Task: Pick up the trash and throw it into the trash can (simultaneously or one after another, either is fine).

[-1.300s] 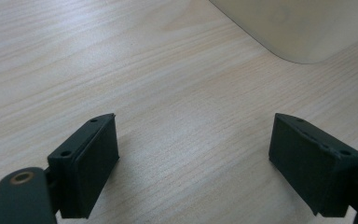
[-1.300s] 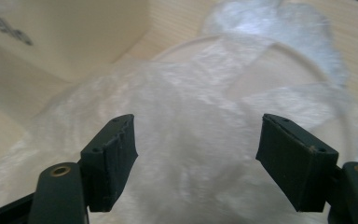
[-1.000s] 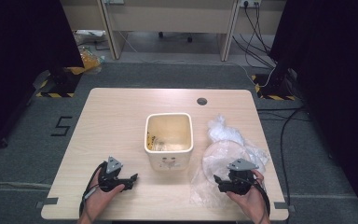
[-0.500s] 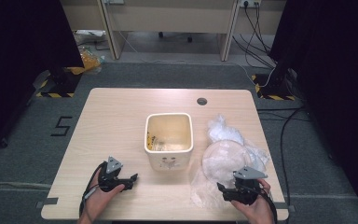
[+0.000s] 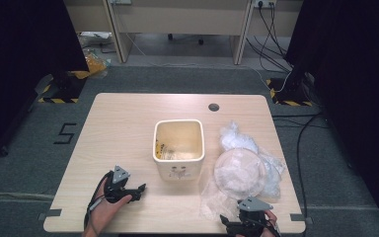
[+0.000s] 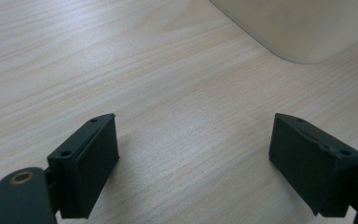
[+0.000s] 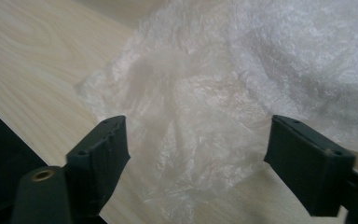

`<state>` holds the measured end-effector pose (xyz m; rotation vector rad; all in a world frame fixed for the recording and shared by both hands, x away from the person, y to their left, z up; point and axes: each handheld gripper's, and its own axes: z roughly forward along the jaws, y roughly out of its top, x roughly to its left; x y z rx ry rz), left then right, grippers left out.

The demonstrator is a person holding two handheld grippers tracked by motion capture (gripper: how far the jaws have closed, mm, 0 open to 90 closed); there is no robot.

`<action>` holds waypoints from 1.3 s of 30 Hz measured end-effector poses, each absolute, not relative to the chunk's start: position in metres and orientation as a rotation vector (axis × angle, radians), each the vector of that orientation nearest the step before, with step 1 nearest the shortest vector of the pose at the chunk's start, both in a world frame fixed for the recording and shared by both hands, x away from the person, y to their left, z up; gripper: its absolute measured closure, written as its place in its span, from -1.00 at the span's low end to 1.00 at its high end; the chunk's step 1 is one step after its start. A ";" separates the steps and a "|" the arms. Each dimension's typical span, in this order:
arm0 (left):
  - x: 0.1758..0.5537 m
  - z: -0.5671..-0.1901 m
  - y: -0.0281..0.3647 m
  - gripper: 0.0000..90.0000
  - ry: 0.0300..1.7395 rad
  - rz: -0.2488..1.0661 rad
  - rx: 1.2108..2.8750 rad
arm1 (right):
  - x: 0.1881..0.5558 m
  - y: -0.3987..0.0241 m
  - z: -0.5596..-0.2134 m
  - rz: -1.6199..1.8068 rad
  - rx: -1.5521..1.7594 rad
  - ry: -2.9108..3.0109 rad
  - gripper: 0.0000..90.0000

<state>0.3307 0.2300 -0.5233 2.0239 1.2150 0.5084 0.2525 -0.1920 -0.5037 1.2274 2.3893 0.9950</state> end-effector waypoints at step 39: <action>0.331 -0.523 0.230 -0.67 1.214 0.510 2.024 | 0.288 -0.248 -0.397 1.410 1.027 2.158 1.00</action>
